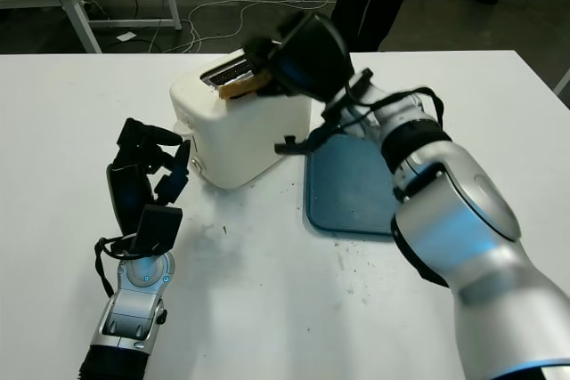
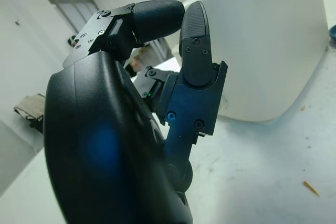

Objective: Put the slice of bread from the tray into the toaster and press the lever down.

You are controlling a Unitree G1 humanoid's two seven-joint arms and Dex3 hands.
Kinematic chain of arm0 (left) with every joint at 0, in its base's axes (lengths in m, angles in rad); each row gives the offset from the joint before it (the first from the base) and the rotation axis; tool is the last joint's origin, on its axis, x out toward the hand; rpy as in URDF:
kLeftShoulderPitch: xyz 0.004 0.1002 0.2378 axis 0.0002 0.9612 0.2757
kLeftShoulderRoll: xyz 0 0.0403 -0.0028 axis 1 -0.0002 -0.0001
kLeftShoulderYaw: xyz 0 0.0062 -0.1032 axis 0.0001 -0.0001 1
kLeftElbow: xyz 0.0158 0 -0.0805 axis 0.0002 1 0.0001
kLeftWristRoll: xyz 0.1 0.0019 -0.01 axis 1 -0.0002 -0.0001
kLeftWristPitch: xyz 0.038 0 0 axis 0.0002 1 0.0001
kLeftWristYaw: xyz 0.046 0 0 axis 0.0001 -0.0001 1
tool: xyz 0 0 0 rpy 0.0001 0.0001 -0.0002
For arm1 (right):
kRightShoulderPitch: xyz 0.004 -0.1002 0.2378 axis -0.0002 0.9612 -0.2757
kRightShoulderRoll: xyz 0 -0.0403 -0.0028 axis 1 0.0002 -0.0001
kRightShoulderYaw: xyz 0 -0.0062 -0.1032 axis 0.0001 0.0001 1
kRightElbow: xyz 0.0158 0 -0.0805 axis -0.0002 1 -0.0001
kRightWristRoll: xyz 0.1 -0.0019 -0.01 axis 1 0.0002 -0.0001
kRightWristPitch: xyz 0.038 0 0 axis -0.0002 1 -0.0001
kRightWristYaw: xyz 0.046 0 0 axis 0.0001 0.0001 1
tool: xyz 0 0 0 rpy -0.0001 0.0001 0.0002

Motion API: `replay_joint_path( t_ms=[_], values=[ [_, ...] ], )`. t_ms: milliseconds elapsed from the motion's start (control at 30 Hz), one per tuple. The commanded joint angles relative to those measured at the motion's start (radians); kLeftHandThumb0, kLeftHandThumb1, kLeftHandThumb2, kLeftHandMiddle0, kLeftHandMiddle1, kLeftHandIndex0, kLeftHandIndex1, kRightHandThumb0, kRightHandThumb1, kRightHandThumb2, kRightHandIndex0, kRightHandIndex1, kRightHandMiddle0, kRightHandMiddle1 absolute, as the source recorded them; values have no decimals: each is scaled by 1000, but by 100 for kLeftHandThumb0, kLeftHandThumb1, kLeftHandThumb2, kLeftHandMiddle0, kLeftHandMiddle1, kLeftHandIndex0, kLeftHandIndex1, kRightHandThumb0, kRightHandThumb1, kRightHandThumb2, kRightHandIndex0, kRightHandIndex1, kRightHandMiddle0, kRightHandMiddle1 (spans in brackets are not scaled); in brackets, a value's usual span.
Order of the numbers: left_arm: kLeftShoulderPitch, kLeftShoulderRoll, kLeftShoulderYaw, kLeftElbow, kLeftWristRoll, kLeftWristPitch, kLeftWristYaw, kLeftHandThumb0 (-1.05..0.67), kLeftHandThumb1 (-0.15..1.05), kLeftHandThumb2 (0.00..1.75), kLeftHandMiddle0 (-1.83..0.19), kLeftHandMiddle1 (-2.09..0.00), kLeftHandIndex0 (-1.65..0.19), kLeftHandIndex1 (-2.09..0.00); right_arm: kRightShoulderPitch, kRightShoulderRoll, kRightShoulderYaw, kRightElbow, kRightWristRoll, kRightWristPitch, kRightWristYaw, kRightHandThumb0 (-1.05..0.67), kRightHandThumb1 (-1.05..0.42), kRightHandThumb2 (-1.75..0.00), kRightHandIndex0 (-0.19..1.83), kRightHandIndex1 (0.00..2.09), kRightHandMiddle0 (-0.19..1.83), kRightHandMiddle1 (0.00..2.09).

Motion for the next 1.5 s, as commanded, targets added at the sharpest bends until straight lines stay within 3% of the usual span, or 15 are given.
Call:
replay_joint_path(
  t_ms=[0, 200, 400, 533, 667, 900, 1067, 1100, 1167, 1200, 1233, 1300, 1367, 1467],
  values=[
    [9, -23, -6, -2, 8, 11, 5, -41, 92, 37, -77, -175, -40, -171, -38, 8, -14, 8, 26, 24, -11, -61, -92, -40, 117, 175, 84, 173],
    [11, -27, -5, -3, -5, 8, 1, -41, 92, 37, -75, -175, -40, -171, -56, 23, -35, 22, 54, 17, 48, -61, -92, -34, 118, 175, 87, 172],
    [9, -21, -4, 1, 8, 6, 9, -41, 92, 37, -76, -175, -40, -171, -55, 34, -146, 39, 224, -56, 403, -62, -92, -43, 114, 175, 79, 174],
    [10, -22, -4, 0, 3, 4, 6, -41, 92, 38, -76, -175, -39, -171, -63, 29, -187, 43, 287, -77, 554, -60, -92, -44, 109, 175, 81, 161],
    [11, -25, -4, 0, 3, 4, 9, -41, 92, 37, -76, -175, -40, -171, -63, 33, -242, 50, 358, -87, 685, -61, -92, -43, 106, 175, 77, 174],
    [10, -21, -5, 0, 10, 2, 14, -41, 92, 38, -77, -175, -39, -172, -57, 41, -302, 56, 421, -59, 800, -59, -92, -42, 105, 175, 78, 175],
    [10, -21, -5, 2, 11, -2, 15, -41, 92, 38, -77, -175, -39, -172, -62, 29, -262, 57, 370, -29, 800, -59, -92, -36, 104, 175, 76, 175],
    [11, -21, -5, -1, 12, 2, 16, -41, 92, 38, -77, -175, -39, -172, -67, 27, -247, 59, 358, -16, 823, -61, -92, -31, 100, 175, 75, 168],
    [11, -20, -6, -1, 11, 5, 15, -41, 92, 38, -76, -175, -39, -172, -85, 17, -200, 60, 319, 4, 880, -70, -92, -14, 72, 158, 65, 135],
    [10, -20, -6, 0, 11, 3, 15, -41, 92, 38, -76, -175, -39, -172, -96, 12, -166, 60, 288, 18, 907, -78, -92, -14, 46, 136, 52, 110],
    [9, -20, -7, 1, 12, 2, 16, -41, 92, 38, -77, -175, -40, -173, -105, 8, -139, 58, 262, 28, 920, -85, -92, -11, 30, 100, 49, 65],
    [10, -20, -7, 0, 12, 5, 16, -41, 92, 38, -78, -175, -40, -173, -111, 3, -108, 53, 234, 33, 921, -88, -91, -8, 18, 69, 50, 25],
    [10, -22, -6, -1, 8, 6, 15, -41, 92, 37, -78, -175, -40, -173, -111, 2, -93, 49, 225, 29, 908, -87, -90, -4, 6, 54, 45, 8],
    [12, -22, -6, -1, 6, 7, 13, -41, 92, 37, -79, -175, -40, -174, -112, 3, -77, 46, 212, 31, 895, -86, -91, -2, 1, 45, 40, 2]
  ],
)
